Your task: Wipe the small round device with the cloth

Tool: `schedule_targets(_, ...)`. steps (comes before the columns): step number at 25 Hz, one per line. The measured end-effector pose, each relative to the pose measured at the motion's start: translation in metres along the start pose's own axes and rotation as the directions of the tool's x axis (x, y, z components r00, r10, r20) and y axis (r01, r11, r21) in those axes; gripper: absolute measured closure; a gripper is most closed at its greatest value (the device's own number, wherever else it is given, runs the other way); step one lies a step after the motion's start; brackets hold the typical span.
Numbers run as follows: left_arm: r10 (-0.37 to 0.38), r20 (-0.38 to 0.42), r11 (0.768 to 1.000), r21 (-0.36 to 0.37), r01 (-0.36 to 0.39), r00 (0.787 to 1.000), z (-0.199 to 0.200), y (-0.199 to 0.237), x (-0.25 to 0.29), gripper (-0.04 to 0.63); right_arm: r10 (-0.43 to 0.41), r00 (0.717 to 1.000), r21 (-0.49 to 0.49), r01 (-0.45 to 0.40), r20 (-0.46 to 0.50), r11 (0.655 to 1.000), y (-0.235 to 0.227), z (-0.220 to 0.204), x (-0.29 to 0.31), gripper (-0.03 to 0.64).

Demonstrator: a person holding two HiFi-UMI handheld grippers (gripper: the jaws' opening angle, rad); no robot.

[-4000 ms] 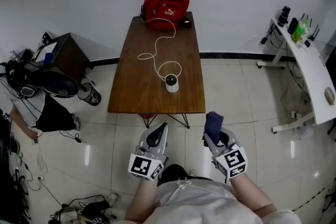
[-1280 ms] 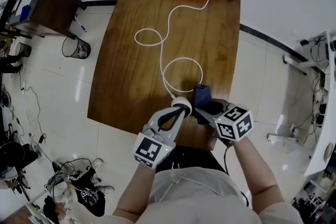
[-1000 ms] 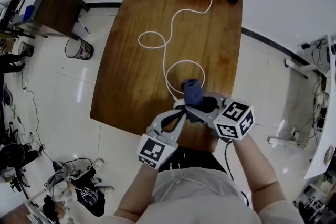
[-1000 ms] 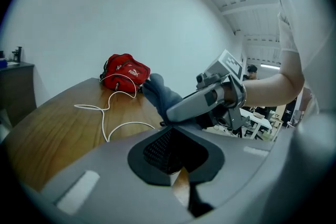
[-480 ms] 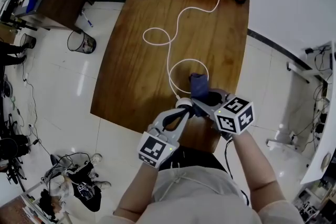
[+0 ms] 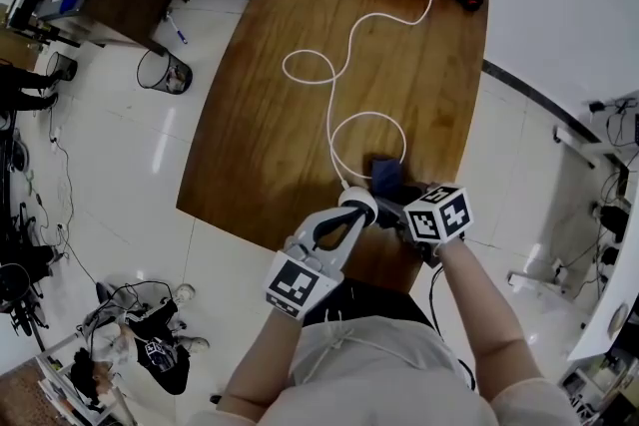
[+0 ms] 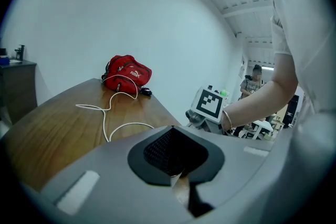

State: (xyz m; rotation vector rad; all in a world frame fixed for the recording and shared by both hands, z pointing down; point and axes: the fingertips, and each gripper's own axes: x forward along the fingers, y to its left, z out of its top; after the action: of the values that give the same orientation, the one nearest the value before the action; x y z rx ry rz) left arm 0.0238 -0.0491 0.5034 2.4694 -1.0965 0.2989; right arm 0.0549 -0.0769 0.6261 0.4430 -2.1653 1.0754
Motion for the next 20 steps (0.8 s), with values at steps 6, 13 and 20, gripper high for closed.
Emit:
schedule_targets(6, 0.006, -0.039, 1.000, 0.031, -0.005, 0.999, -0.002, -0.005, -0.003, 0.589, 0.042, 0.996, -0.119, -0.031, 0.084, 0.992, 0.022, 0.047, -0.031, 0.502)
schedule_targets(13, 0.022, -0.035, 0.999, -0.023, -0.023, 0.999, -0.007, 0.000, -0.005, 0.589, 0.203, 0.973, -0.371, -0.149, 0.111, 0.917, 0.092, 0.113, -0.038, 0.502)
schedule_targets(20, 0.018, -0.019, 0.999, -0.039, -0.019, 1.000, -0.005, 0.003, -0.007, 0.589, 0.176, 0.984, -0.335, -0.163, 0.011, 0.928, 0.078, 0.098, 0.004, 0.500)
